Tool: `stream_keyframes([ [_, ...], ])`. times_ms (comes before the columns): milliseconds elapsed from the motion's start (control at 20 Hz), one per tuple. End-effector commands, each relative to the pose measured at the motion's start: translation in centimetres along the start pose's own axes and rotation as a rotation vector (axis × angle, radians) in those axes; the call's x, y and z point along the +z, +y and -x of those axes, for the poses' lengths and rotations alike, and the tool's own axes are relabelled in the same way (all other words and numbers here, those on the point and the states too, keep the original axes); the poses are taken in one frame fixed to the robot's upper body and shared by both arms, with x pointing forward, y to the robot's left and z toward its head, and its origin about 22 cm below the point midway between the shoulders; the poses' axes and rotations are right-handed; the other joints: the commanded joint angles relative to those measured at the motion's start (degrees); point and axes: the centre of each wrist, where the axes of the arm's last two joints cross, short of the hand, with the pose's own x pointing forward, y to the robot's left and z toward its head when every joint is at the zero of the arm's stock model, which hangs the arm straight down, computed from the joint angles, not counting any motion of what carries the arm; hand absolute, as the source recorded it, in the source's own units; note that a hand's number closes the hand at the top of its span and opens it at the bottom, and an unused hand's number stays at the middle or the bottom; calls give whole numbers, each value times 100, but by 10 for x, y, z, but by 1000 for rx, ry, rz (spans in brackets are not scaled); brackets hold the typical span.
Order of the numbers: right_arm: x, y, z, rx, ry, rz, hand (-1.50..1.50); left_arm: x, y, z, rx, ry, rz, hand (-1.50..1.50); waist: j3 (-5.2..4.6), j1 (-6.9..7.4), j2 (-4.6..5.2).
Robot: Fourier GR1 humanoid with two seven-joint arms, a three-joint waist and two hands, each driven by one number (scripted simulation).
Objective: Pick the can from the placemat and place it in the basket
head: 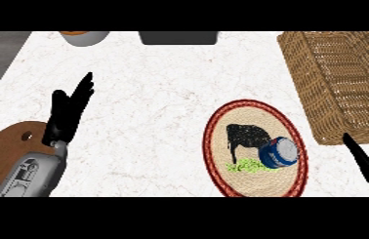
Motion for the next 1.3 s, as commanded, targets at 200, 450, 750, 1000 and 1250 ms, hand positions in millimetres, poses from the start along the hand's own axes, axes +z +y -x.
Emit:
stream_keyframes([
  [200,-23,18,-4,13,-2,8,-150,-2,7,-13,9,-4,-10,0,-1,4,-3],
  [450,-49,51,-1,15,-28,-21,-150,0,8,0,-6,-7,-10,0,-1,18,1],
  [750,-44,72,-3,-1,-15,12,-150,6,0,12,-13,-5,-5,0,-1,6,0],
  [1000,-55,56,-18,10,20,-35,-150,-9,5,-3,-16,2,-13,0,-2,-6,2],
  [1250,-59,72,-19,5,35,-38,-150,-6,12,13,-4,13,3,0,-2,-2,3],
])
